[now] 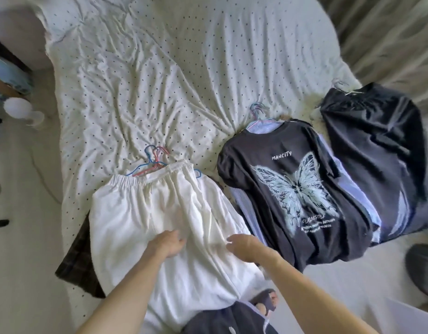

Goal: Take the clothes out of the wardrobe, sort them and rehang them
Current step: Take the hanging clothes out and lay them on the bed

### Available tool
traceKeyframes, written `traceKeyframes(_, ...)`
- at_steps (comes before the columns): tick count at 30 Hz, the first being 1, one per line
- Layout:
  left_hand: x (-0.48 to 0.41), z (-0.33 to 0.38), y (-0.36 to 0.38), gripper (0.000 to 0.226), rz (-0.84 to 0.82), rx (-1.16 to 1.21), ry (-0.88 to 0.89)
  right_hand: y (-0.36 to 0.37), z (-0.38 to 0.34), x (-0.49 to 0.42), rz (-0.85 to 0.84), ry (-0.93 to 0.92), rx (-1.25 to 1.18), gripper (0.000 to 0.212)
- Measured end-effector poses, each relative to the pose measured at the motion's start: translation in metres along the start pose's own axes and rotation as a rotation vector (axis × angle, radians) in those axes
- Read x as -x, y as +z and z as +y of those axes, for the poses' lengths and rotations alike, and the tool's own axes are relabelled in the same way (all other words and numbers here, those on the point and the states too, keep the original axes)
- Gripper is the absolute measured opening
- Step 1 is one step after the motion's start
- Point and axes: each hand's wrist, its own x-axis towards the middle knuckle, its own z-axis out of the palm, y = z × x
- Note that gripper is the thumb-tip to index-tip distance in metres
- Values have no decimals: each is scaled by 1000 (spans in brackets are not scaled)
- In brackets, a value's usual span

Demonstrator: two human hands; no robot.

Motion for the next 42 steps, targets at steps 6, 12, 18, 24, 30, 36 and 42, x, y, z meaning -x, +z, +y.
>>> traceKeyframes(6,67,132,-23,54,199,-37,245,-50,86,125,438,-76,-414,36)
traceKeyframes(12,149,315,-32,49,472,-245,597,-65,223,265,997,-12,-451,32)
traceKeyframes(18,223,509,0,58,660,-466,968,-34,370,388,1367,256,-277,32)
traceKeyframes(24,293,680,72,50,684,-660,1335,40,469,495,1572,529,-372,33)
traceKeyframes(30,352,809,169,44,573,-807,1669,125,535,558,1680,875,-567,35)
traceKeyframes(36,393,898,274,48,368,-1024,1928,203,559,593,1663,1270,-750,35)
traceKeyframes(42,437,951,358,48,109,-1173,2172,262,542,615,1629,1649,-860,40)
